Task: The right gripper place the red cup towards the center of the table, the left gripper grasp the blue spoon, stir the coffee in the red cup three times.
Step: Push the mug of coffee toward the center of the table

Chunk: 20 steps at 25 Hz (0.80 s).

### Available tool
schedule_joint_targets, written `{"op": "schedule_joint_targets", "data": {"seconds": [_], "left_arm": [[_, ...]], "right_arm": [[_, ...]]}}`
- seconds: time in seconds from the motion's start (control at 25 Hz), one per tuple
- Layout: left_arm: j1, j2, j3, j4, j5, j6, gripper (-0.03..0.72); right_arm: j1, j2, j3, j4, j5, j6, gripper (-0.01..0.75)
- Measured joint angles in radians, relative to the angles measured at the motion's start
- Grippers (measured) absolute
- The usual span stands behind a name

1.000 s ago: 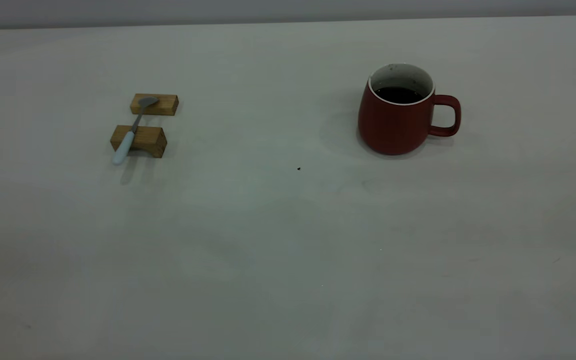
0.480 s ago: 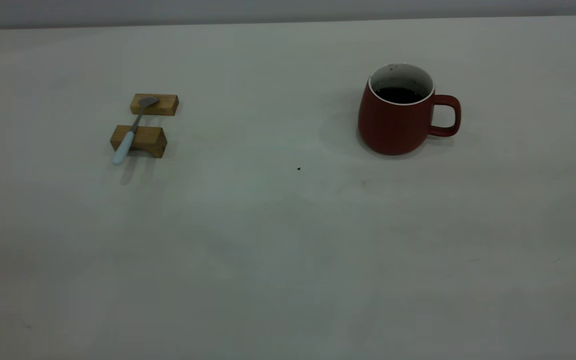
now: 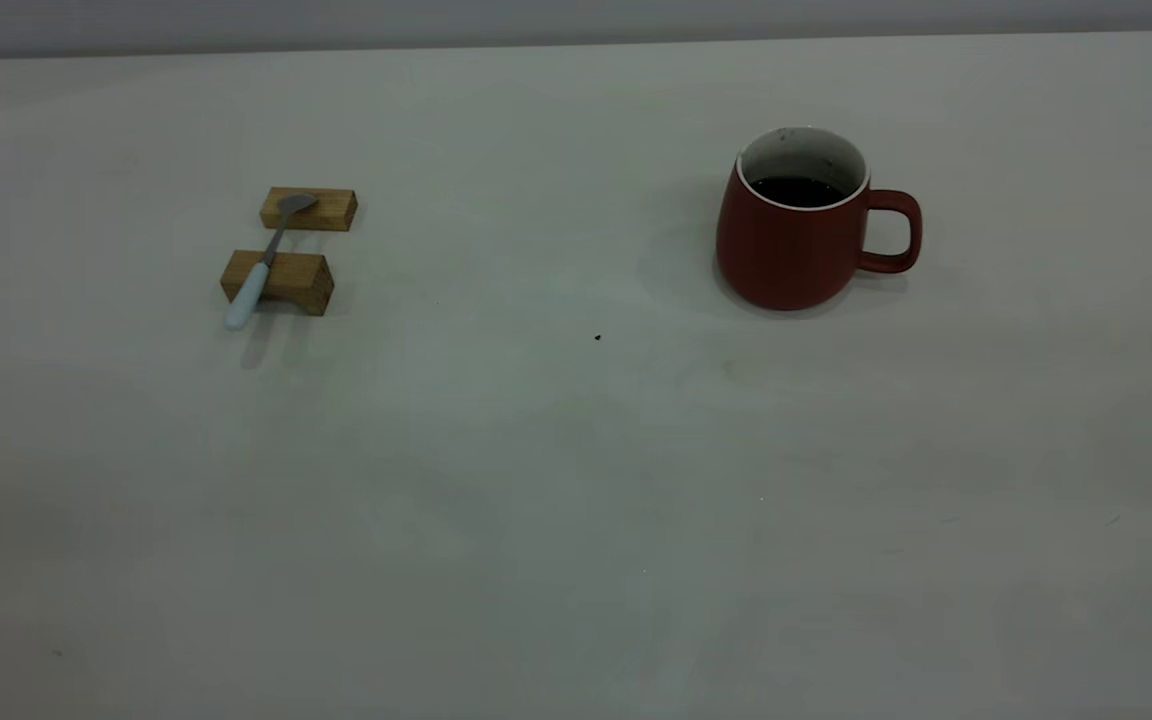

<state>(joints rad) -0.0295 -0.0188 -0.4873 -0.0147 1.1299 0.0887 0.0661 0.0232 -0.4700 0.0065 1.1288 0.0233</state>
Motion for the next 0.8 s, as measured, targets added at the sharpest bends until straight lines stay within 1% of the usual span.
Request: {"op": "schedule_joint_targets", "data": {"seconds": [0.12,0.2,0.28,0.4,0.48,0.56,0.68,0.8], "left_arm": [[0.000,0.000,0.000,0.000,0.000,0.000,0.448],[0.000,0.000,0.000,0.000,0.000,0.000,0.448],[0.000,0.000,0.000,0.000,0.000,0.000,0.448],[0.000,0.000,0.000,0.000,0.000,0.000,0.448],[0.000,0.000,0.000,0.000,0.000,0.000,0.448],[0.000,0.000,0.000,0.000,0.000,0.000,0.448],[0.000,0.000,0.000,0.000,0.000,0.000,0.448],[0.000,0.000,0.000,0.000,0.000,0.002,0.448]], "right_arm": [[0.000,0.070,-0.002,0.009,-0.007,0.000,0.579],[0.000,0.164,-0.014,0.020,-0.037,0.000,0.579],[0.000,0.289,-0.021,0.022,-0.127,-0.017,0.579],[0.000,0.487,-0.021,0.028,-0.297,-0.077,0.579],[0.000,0.618,-0.021,0.049,-0.423,-0.140,0.579],[0.000,0.764,-0.023,0.083,-0.527,-0.231,0.579],[0.000,0.976,-0.063,0.159,-0.621,-0.363,0.579],[0.000,1.183,-0.151,0.236,-0.663,-0.497,0.579]]}}
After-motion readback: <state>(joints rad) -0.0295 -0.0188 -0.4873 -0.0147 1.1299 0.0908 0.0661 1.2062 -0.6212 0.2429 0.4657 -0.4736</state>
